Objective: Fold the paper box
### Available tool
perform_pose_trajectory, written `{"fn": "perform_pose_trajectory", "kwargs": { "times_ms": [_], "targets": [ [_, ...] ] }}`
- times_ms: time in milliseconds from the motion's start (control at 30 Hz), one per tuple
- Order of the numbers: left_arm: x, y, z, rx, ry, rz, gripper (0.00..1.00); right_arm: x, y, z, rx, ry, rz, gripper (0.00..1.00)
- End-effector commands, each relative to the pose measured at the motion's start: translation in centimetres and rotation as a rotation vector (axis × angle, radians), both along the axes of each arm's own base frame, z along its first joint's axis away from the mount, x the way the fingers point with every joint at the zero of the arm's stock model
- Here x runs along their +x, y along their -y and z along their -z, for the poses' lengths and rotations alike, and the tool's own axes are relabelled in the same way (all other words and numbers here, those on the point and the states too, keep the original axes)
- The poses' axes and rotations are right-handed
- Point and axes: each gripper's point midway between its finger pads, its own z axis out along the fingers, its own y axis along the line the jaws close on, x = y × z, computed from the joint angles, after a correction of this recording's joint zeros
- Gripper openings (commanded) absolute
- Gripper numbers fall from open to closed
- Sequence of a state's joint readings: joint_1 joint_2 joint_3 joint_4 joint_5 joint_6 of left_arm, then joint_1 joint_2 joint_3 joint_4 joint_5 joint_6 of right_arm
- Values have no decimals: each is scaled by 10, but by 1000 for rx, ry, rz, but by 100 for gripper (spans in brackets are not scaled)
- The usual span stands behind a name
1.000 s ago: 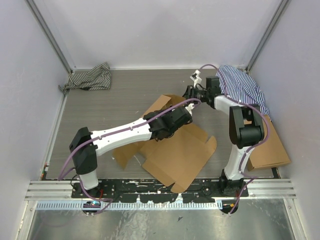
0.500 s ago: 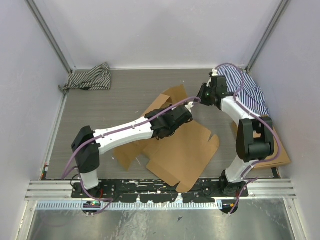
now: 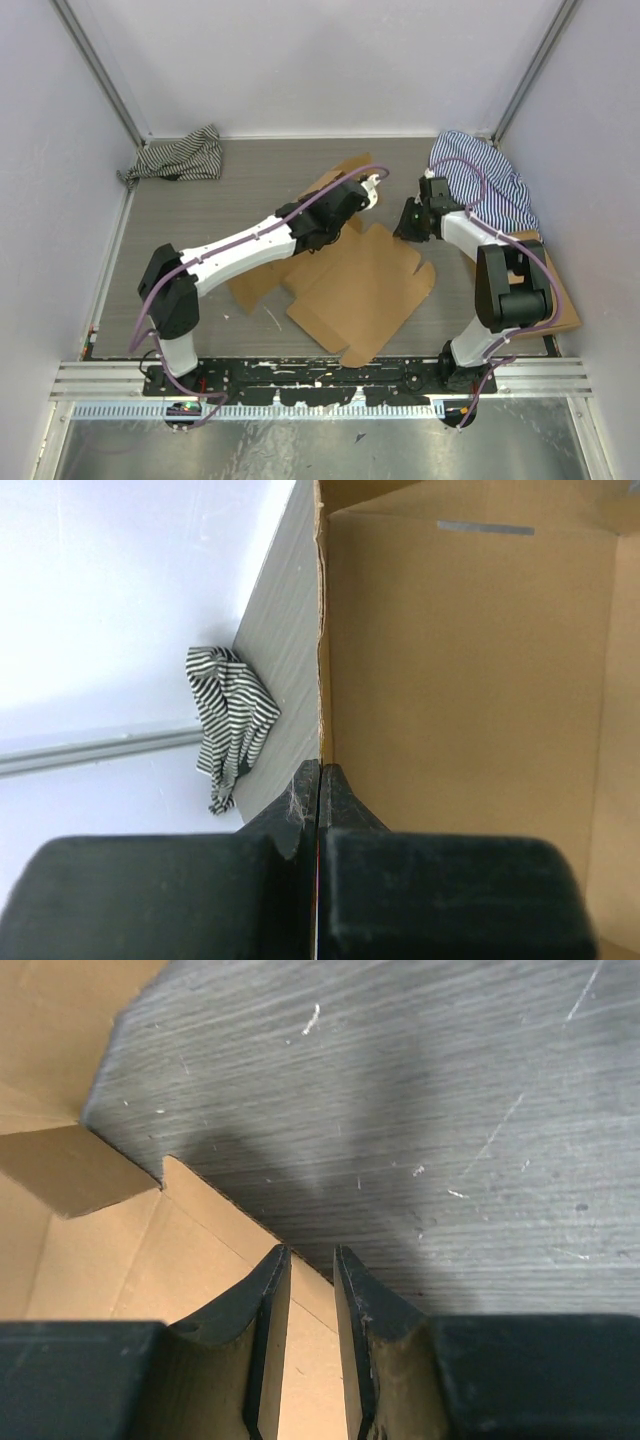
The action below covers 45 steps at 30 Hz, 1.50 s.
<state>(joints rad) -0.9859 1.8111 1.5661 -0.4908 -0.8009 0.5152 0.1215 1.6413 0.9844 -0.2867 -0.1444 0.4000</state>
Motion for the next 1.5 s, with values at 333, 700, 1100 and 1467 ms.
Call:
{"fn": "perform_pose_trajectory", "kwargs": {
  "times_ms": [333, 700, 1100, 1467],
  "targets": [
    [74, 17, -41, -160, 99, 116, 0, -39, -27, 0, 150, 3, -15, 30],
    [40, 11, 11, -127, 35, 111, 0, -37, -19, 13, 79, -14, -13, 30],
    [25, 10, 12, -116, 36, 113, 0, -23, -7, 19, 5, -29, 41, 39],
    [25, 7, 9, -105, 46, 104, 0, 59, 27, -119, 61, 277, 158, 40]
  ]
}}
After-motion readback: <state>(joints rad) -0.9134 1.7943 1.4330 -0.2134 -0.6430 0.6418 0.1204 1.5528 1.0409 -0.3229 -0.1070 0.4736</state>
